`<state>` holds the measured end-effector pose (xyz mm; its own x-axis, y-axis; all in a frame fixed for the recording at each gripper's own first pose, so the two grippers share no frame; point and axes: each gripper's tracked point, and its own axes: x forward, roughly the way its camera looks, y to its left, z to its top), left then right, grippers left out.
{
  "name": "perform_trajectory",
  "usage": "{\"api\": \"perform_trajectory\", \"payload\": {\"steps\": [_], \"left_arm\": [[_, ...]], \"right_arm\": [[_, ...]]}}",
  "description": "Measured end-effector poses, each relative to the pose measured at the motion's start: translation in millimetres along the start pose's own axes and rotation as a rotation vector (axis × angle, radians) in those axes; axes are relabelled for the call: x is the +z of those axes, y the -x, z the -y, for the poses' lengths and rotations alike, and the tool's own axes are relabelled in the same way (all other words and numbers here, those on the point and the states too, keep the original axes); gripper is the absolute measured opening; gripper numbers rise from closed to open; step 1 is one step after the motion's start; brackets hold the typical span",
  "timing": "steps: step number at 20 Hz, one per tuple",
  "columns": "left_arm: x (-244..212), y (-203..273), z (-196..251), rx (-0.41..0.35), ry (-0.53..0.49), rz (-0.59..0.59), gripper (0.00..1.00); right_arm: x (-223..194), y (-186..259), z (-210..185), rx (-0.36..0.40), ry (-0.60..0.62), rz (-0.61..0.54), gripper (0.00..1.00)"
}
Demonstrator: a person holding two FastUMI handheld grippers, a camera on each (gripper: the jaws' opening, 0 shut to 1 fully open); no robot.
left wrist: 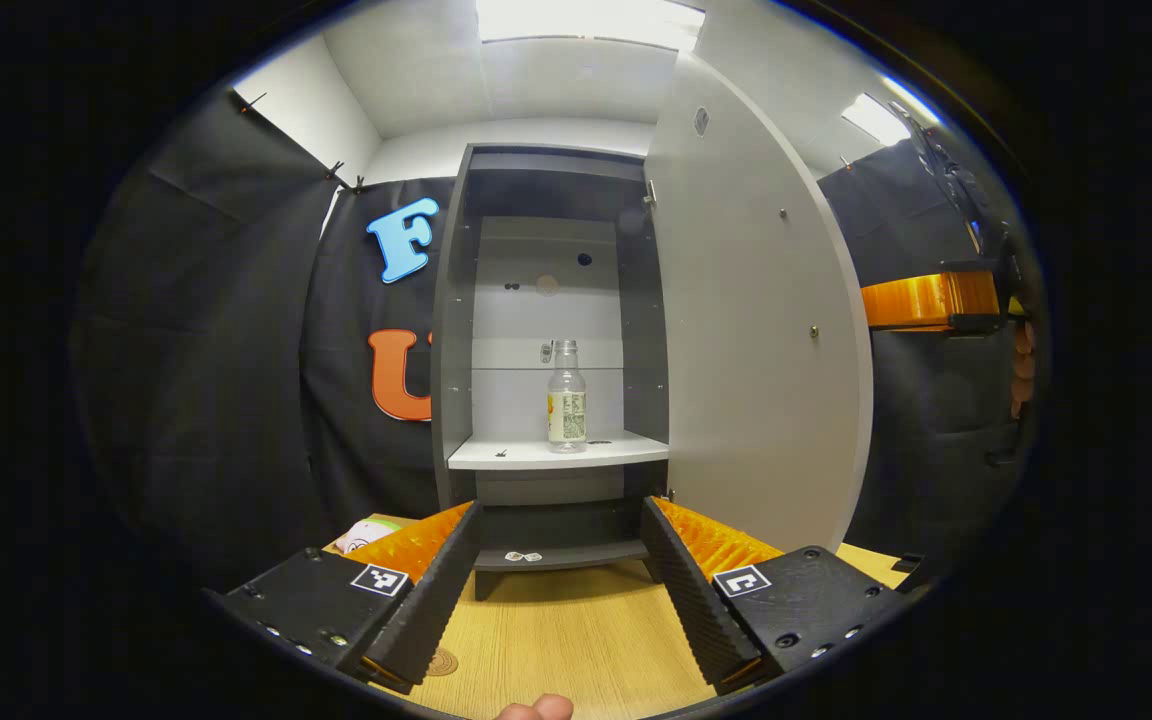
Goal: Open the cabinet door with the right hand, grasp the bottle in the cabinet with the left hand and place it on the coaster, then close the cabinet door with the right hand.
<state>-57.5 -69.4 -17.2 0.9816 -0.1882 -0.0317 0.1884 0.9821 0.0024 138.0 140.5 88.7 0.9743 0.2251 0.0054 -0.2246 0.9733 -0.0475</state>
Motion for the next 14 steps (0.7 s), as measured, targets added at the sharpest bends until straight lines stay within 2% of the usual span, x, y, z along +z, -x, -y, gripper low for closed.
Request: {"api": "perform_trajectory", "payload": {"steps": [2, 5, 10, 14], "left_arm": [[-2.0, 1.0, 7.9, -0.031, 0.018, -0.002, 0.95], [-0.3, 1.8, 5.7, -0.021, 0.016, 0.005, 0.95], [-3.7, 0.9, 2.8, -0.012, 0.014, 0.004, 0.95], [-6.1, -0.8, -1.2, 0.000, 0.024, 0.001, 0.95]], "right_arm": [[1.0, 0.6, 5.4, -0.022, 0.003, 0.005, 0.05], [1.9, 1.5, 15.8, -0.058, 0.011, 0.014, 0.04], [5.4, 7.0, 42.5, -0.168, 0.043, 0.020, 0.04], [8.1, 0.6, 32.1, -0.141, 0.009, 0.037, 0.04]]}}
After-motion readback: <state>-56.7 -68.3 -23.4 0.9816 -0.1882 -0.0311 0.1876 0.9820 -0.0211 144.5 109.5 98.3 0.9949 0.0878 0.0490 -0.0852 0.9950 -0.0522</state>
